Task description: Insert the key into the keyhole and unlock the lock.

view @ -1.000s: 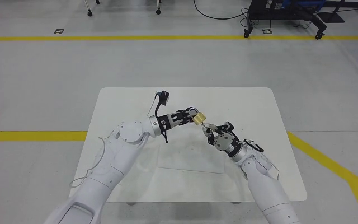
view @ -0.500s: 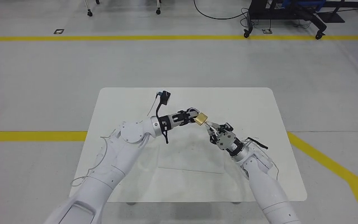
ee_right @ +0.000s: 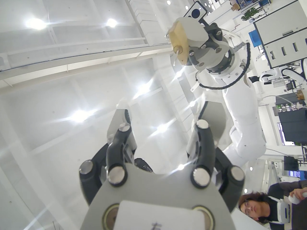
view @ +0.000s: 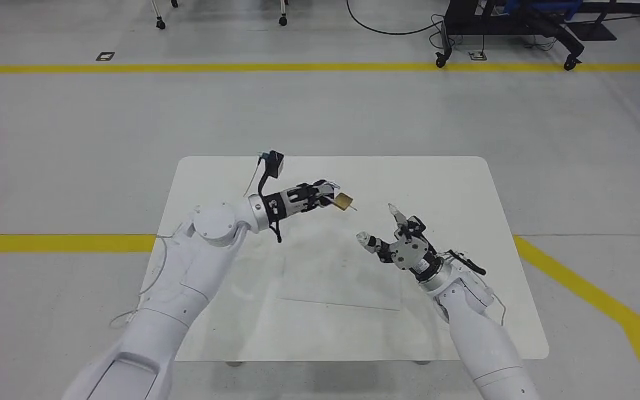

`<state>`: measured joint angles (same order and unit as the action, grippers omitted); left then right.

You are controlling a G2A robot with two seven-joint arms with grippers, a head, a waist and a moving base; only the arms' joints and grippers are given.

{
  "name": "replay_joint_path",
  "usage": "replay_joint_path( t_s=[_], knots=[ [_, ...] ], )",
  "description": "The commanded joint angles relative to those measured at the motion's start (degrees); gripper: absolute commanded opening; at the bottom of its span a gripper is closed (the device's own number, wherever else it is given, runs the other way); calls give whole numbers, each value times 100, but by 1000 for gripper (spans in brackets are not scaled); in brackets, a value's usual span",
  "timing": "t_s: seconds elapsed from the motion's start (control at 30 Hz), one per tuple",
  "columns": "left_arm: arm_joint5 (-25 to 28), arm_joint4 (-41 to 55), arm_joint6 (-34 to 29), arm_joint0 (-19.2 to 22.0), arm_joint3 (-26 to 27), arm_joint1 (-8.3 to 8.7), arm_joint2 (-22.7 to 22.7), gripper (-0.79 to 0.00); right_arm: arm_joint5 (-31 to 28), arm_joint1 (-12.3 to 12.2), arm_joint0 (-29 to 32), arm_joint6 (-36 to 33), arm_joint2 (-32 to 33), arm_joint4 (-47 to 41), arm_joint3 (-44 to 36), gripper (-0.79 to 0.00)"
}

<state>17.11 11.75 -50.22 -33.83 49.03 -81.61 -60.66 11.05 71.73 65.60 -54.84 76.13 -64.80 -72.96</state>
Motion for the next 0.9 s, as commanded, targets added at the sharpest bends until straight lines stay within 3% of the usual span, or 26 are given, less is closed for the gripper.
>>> replay_joint_path(
  t_s=[0.0, 0.43, 0.53, 0.7, 0.87],
  knots=[
    [-193, -256, -79, -79, 64, 59, -31, -785, 0, 0, 0, 0, 0, 0, 0, 0],
    [-952, -1399, -182, -902, 764, 412, -363, -785, 0, 0, 0, 0, 0, 0, 0, 0],
    [-1128, -1718, -188, -1054, 1020, 479, -396, -785, -584, -20, 55, 492, 13, 679, -211, 0],
    [-1308, -2023, -306, -1316, 1379, 573, -458, -785, -1103, -93, 283, 606, 259, 1320, -587, 0],
    [-1505, -2236, -491, -1344, 1479, 542, -130, -785, -1511, -161, 637, 975, 683, 1627, -1044, 0]
  ],
)
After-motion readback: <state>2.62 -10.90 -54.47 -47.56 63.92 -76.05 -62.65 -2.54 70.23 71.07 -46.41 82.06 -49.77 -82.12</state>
